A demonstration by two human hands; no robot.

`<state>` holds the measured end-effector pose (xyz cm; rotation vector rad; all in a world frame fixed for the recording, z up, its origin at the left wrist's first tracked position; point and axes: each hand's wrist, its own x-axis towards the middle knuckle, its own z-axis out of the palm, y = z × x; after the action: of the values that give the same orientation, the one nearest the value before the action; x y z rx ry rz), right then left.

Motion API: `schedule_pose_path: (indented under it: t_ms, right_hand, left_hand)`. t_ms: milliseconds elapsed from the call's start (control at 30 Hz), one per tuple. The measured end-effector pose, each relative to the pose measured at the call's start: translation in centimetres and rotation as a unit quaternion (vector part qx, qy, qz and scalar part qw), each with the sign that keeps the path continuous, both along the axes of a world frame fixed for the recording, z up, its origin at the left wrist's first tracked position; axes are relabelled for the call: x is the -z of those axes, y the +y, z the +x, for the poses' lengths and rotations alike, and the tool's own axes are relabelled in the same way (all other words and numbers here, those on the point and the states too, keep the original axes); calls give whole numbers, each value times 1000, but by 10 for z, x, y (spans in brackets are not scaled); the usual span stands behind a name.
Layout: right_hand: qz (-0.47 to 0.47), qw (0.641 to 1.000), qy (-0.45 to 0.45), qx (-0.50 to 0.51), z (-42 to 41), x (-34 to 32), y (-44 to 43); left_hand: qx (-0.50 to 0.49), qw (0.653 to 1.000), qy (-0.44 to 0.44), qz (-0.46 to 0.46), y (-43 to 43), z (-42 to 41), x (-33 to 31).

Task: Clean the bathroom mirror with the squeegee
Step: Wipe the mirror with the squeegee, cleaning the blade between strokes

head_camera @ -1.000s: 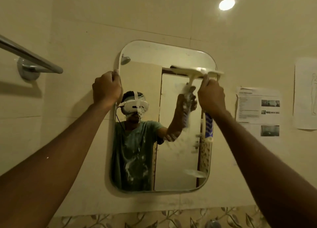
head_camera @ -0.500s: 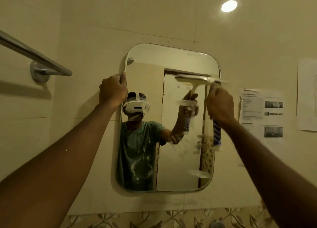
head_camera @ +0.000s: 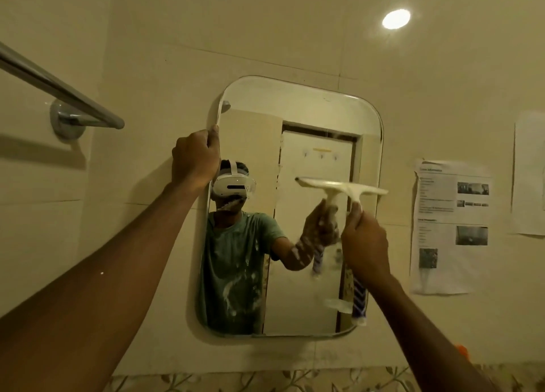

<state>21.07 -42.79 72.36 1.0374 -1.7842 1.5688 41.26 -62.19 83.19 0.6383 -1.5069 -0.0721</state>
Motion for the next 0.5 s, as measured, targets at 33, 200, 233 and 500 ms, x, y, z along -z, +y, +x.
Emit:
schedule_pose_path:
  t_ms: [33, 200, 233, 500]
  right_hand:
    - [8, 1000, -5, 7, 1, 10, 2]
    - [4, 999, 31, -17, 4, -39, 14]
    - [-15, 999, 42, -18, 4, -62, 13]
    - [-41, 996, 71, 32, -4, -160, -2]
  left_hand:
    - [0, 1000, -7, 1, 0, 0, -1]
    - [-11, 1000, -22, 1, -1, 0, -5]
    - [-17, 1000, -22, -5, -2, 0, -4]
    - [-54, 998, -2, -43, -6, -6, 2]
